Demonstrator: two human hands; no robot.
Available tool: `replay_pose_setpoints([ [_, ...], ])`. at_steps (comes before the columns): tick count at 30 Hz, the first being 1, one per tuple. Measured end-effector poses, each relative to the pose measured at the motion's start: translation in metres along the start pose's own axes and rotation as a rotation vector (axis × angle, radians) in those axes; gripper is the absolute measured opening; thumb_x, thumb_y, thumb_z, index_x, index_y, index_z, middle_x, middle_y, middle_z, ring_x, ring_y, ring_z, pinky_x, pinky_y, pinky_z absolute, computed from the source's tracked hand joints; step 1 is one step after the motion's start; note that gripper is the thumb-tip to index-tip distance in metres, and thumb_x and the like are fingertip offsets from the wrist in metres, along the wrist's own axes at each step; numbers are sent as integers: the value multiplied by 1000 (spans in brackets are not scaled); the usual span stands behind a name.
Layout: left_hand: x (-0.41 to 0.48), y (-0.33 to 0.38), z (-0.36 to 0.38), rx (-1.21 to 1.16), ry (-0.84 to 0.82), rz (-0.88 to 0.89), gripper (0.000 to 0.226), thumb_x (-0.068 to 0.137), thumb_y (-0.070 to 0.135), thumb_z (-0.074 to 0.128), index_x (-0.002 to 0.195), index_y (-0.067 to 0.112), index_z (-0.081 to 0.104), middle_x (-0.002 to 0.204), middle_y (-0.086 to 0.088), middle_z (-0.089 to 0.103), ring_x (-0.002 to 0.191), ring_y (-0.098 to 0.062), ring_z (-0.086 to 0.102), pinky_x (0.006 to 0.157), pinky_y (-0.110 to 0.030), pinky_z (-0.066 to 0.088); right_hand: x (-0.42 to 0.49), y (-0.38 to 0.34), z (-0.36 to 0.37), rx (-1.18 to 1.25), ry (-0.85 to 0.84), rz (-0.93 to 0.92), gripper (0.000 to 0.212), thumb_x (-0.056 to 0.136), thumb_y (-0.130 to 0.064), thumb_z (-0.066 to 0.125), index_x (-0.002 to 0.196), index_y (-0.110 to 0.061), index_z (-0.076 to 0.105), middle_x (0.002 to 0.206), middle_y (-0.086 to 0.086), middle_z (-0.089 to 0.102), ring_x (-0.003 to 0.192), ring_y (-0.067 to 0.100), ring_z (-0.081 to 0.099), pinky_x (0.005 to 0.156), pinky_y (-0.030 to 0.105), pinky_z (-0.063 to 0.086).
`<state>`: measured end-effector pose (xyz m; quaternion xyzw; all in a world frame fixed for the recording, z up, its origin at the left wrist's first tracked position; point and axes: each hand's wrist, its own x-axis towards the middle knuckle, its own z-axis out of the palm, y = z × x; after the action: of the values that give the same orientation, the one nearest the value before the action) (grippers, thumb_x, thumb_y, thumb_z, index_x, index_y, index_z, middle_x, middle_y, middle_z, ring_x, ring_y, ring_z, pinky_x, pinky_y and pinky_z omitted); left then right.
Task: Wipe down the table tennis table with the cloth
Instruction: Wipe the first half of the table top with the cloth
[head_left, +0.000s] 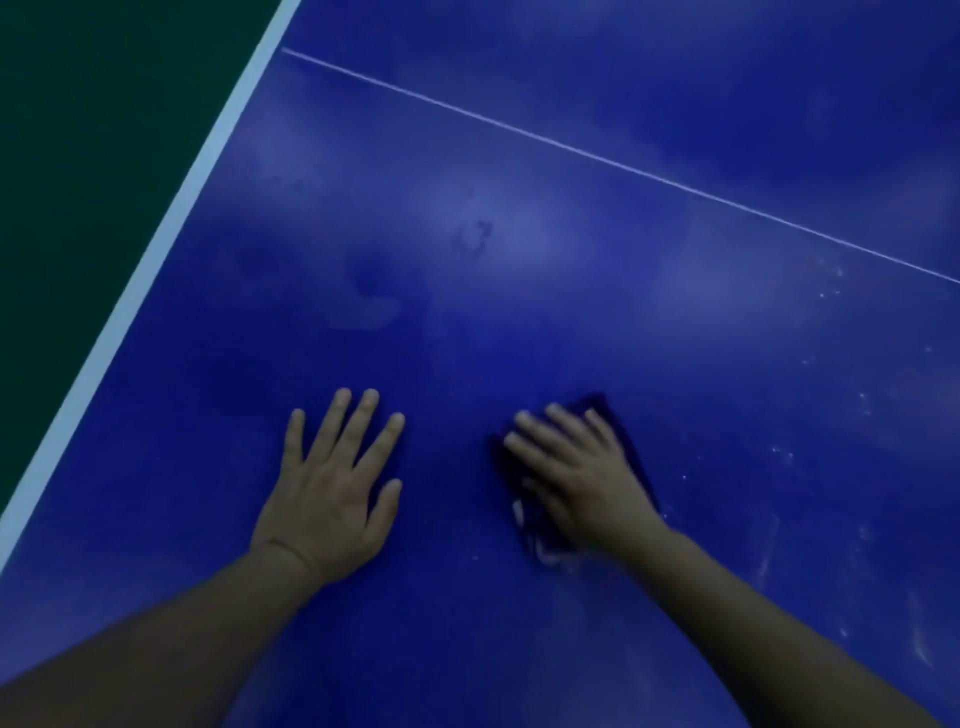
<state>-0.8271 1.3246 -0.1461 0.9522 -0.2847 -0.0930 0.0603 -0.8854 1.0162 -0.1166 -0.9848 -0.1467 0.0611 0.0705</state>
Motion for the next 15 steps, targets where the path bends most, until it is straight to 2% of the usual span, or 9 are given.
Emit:
replay_pose_setpoints([
  [2,2,1,-4,-14,-8,1,64,98,48,30,157,22,31,166,-8,19,155,-28,7,121,-62,9,26,18,-9,62,51,219,47,100,-40,44,144,-26,55,152,-2,50,140,32,46,113,58,32],
  [3,3,1,-5,-24,-8,-4,63,98,47,30,157,22,31,166,-8,19,155,-27,7,121,-62,9,41,20,-13,115,29,305,48,102,-39,43,148,-27,50,156,-5,44,145,30,38,118,57,24],
  [4,3,2,-5,-32,-6,-9,63,98,45,30,156,22,31,166,-7,20,155,-27,8,121,-62,9,53,19,-13,148,-12,309,50,102,-38,43,152,-29,43,160,-8,38,150,28,30,121,55,15],
  [7,1,3,-7,-41,-12,-20,62,98,43,30,156,22,32,166,-7,20,155,-26,7,122,-61,9,56,14,-16,111,-210,-84,71,94,-28,47,159,-31,20,165,-13,23,156,27,2,125,48,-5],
  [9,1,3,-6,-54,-12,-22,62,98,43,31,156,22,33,166,-7,20,155,-26,7,122,-61,8,33,22,-27,133,-328,-176,91,80,-19,49,161,-36,10,166,-21,11,155,23,-17,123,44,-16],
  [11,1,3,-6,-63,-12,-21,62,98,42,31,156,21,33,166,-7,20,155,-26,7,122,-61,8,-2,22,-34,273,-279,-27,93,70,-10,46,158,-32,26,164,-23,19,156,19,-10,125,51,-7],
  [13,1,3,-6,-77,-6,-24,61,98,42,31,155,21,34,165,-8,21,155,-26,7,122,-61,8,-22,4,-38,489,-7,295,69,74,-10,49,142,-24,52,154,-18,39,152,18,19,122,57,20],
  [14,2,3,-7,-79,-8,-22,61,98,42,31,155,21,34,165,-8,21,155,-27,7,122,-61,8,-20,-7,-35,525,144,495,55,82,-18,53,137,-21,57,150,-13,43,147,18,27,119,57,27],
  [15,2,3,-8,-80,-13,-19,61,98,42,31,155,21,34,165,-8,21,155,-27,8,121,-61,9,-9,-17,-31,526,202,702,51,91,-37,55,140,-23,55,153,-8,39,148,20,24,120,57,24],
])
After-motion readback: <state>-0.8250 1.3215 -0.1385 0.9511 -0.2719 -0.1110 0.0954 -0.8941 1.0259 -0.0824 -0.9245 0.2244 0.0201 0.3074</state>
